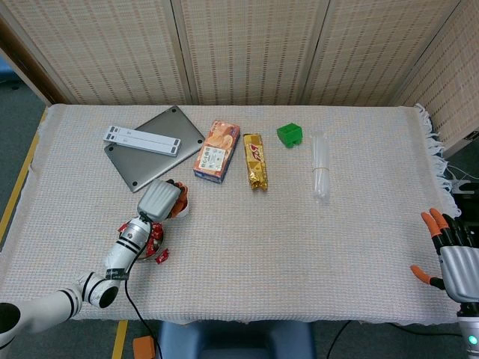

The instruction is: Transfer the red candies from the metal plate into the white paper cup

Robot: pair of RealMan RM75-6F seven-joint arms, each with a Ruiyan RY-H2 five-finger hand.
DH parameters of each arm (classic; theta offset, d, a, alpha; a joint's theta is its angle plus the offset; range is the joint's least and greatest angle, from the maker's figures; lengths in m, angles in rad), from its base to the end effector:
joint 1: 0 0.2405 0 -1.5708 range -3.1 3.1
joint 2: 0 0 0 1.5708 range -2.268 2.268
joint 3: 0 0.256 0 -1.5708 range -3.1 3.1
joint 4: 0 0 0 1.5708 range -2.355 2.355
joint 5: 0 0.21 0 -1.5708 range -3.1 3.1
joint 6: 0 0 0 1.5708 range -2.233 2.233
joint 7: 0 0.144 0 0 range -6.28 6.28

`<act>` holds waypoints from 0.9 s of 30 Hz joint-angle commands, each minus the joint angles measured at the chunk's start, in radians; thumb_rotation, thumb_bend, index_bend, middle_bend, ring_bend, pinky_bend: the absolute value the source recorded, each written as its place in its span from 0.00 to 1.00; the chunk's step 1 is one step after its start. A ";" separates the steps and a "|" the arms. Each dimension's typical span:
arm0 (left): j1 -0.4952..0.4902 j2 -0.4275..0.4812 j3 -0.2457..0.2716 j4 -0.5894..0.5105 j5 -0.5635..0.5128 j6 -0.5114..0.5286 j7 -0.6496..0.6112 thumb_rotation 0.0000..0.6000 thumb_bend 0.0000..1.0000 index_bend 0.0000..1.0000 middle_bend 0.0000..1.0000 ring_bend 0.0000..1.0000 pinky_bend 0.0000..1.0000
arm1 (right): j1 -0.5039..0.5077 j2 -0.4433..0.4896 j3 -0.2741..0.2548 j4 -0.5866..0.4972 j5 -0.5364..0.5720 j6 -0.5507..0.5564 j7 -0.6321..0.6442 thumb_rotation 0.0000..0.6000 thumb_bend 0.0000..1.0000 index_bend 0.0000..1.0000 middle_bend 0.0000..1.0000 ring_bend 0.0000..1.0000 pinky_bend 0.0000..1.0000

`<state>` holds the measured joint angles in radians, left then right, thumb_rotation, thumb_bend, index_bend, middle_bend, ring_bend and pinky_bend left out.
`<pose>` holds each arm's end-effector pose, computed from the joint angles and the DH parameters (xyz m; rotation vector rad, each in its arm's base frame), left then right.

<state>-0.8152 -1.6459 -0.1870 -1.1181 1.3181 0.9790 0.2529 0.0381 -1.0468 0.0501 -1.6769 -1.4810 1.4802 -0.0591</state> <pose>-0.1525 0.3949 -0.0118 -1.8762 -0.6043 -0.9285 -0.3141 -0.1659 0.1764 1.3689 -0.8922 0.8122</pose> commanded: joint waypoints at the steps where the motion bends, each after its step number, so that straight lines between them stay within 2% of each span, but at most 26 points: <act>1: -0.001 0.002 0.000 -0.002 0.002 0.001 -0.007 1.00 0.40 0.35 0.45 0.45 0.89 | 0.000 0.000 0.000 0.000 0.000 0.000 0.000 1.00 0.06 0.00 0.00 0.00 0.00; 10: -0.002 0.010 0.003 -0.011 0.007 0.002 -0.025 1.00 0.39 0.27 0.38 0.38 0.89 | -0.001 0.000 0.000 0.001 0.000 0.000 0.001 1.00 0.06 0.00 0.00 0.00 0.00; 15: 0.022 0.043 0.011 -0.072 0.038 0.059 -0.044 1.00 0.39 0.22 0.33 0.35 0.90 | 0.000 0.000 -0.001 0.001 -0.005 0.001 0.003 1.00 0.06 0.00 0.00 0.00 0.00; 19: 0.086 0.113 0.043 -0.191 0.077 0.146 -0.061 1.00 0.38 0.21 0.32 0.33 0.91 | 0.001 0.001 -0.004 0.001 -0.013 0.000 0.006 1.00 0.06 0.00 0.00 0.00 0.00; 22: 0.158 0.172 0.089 -0.277 0.100 0.216 -0.073 1.00 0.37 0.22 0.32 0.33 0.92 | 0.000 0.002 -0.009 -0.001 -0.024 0.003 0.011 1.00 0.06 0.00 0.00 0.00 0.00; 27: 0.291 0.212 0.178 -0.315 0.103 0.314 -0.056 1.00 0.37 0.25 0.32 0.37 0.93 | -0.004 0.004 -0.019 -0.004 -0.049 0.011 0.018 1.00 0.06 0.00 0.00 0.00 0.00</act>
<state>-0.5821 -1.4630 -0.0557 -1.4076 1.4133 1.2439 0.1928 0.0351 -1.0429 0.0331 -1.6803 -1.5269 1.4899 -0.0427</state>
